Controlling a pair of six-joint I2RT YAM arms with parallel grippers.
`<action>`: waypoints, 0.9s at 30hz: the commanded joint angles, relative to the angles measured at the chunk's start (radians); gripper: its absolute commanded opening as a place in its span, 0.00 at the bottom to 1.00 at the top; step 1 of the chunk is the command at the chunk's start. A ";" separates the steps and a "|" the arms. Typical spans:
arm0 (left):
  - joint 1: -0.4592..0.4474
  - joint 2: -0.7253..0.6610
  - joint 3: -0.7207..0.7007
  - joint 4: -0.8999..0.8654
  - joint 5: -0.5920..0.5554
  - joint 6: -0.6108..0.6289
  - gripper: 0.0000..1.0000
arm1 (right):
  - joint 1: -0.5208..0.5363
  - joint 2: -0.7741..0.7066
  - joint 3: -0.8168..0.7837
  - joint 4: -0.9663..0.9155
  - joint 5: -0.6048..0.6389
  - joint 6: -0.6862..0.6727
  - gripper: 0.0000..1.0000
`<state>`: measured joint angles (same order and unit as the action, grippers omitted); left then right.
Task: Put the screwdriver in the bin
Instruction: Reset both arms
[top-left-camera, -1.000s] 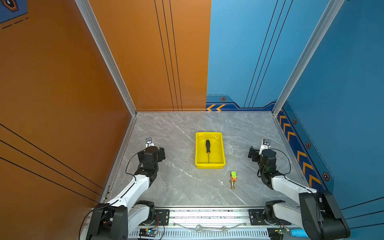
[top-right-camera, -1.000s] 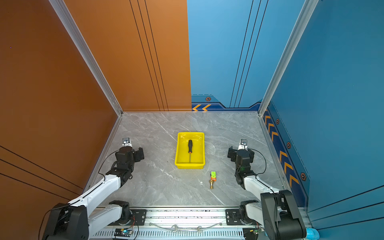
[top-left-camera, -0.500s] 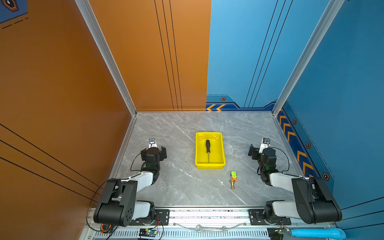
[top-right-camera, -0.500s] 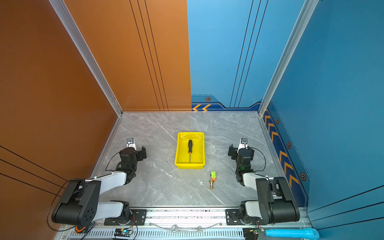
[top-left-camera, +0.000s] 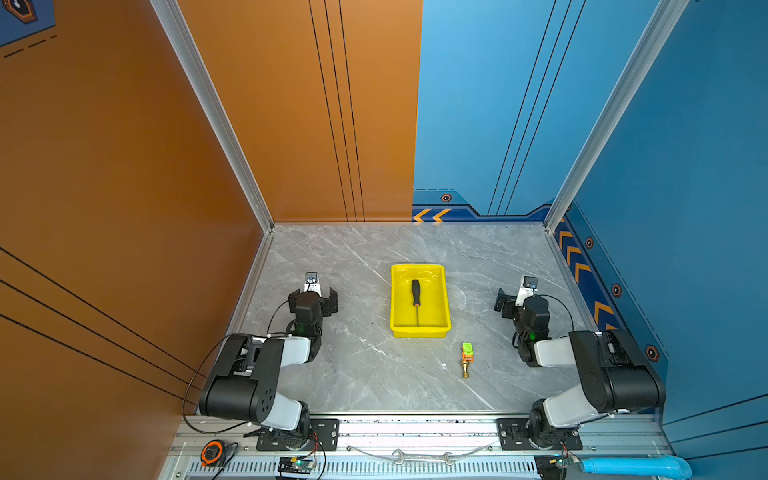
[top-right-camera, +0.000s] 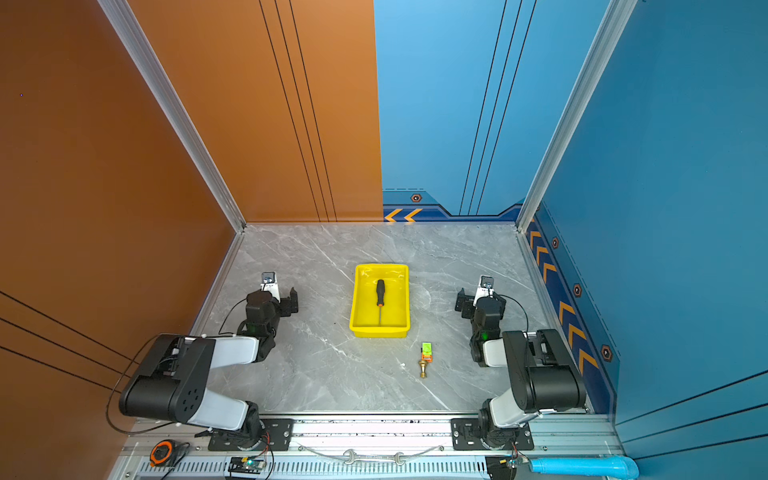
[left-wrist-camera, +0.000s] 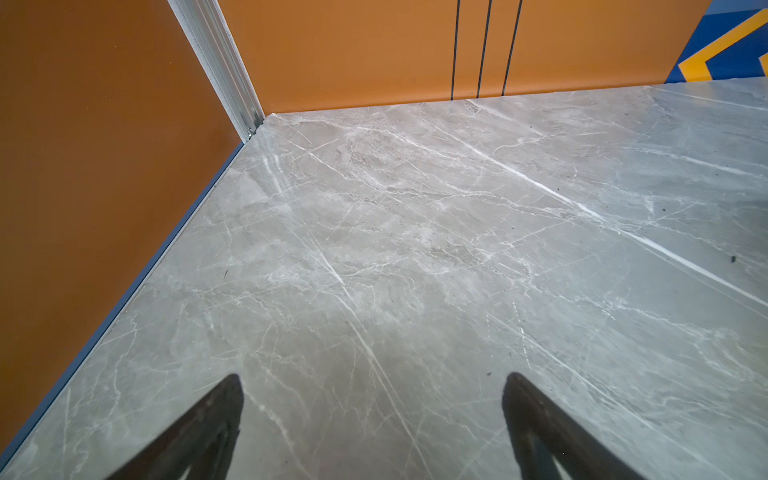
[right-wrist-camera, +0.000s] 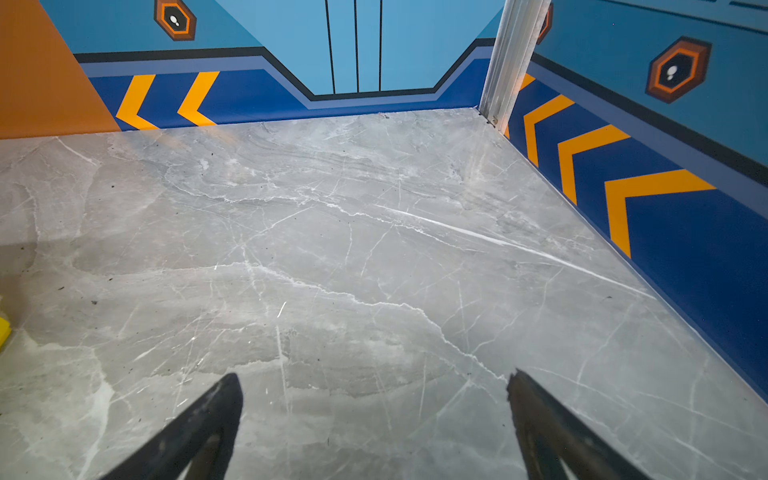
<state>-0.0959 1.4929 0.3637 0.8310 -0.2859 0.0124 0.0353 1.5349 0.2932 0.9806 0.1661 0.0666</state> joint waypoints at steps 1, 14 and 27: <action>0.015 0.029 0.014 0.053 0.022 0.012 0.98 | -0.011 0.009 0.023 0.034 -0.001 0.014 1.00; 0.020 0.065 0.005 0.104 0.028 0.011 0.98 | 0.001 0.011 0.058 -0.031 0.084 0.030 1.00; 0.032 0.071 0.008 0.110 0.050 0.007 0.98 | 0.014 0.011 0.063 -0.039 0.109 0.021 1.00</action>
<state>-0.0761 1.5524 0.3634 0.9268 -0.2646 0.0116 0.0414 1.5352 0.3378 0.9623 0.2455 0.0849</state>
